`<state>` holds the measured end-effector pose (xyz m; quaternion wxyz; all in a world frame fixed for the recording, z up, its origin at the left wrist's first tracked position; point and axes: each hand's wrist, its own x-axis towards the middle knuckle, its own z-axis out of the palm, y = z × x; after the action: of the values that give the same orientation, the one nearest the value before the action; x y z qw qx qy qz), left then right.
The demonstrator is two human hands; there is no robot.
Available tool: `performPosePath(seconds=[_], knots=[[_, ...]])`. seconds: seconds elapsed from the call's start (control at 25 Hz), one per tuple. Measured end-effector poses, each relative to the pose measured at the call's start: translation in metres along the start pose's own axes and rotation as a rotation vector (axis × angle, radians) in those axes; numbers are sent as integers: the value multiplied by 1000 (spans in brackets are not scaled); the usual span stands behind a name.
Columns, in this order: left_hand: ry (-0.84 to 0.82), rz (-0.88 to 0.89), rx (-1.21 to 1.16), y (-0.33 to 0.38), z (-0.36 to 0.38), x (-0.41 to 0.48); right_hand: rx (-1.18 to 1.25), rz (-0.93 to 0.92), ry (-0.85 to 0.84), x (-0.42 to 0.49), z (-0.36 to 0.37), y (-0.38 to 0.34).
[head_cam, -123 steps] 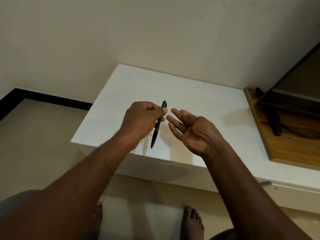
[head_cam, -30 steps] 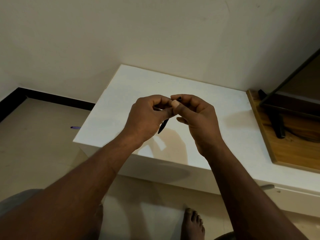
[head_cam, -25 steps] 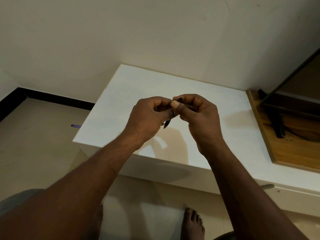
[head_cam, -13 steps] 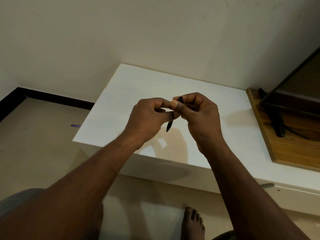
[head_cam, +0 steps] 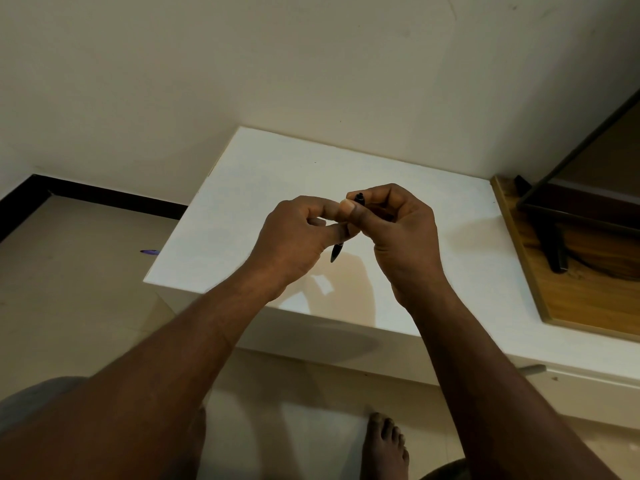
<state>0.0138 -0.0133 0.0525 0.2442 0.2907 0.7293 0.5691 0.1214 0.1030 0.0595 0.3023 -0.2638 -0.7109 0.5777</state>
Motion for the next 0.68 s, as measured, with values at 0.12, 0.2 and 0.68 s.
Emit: performPosePath(seconds=[0.12, 0.2, 0.68], knots=[[-1, -1, 11, 1, 0, 0, -3, -2, 0, 0, 0, 0], [-11, -3, 8, 1, 0, 0, -8, -5, -2, 0, -1, 0], [-60, -31, 19, -2, 1, 1, -33, -24, 4, 1, -1, 2]])
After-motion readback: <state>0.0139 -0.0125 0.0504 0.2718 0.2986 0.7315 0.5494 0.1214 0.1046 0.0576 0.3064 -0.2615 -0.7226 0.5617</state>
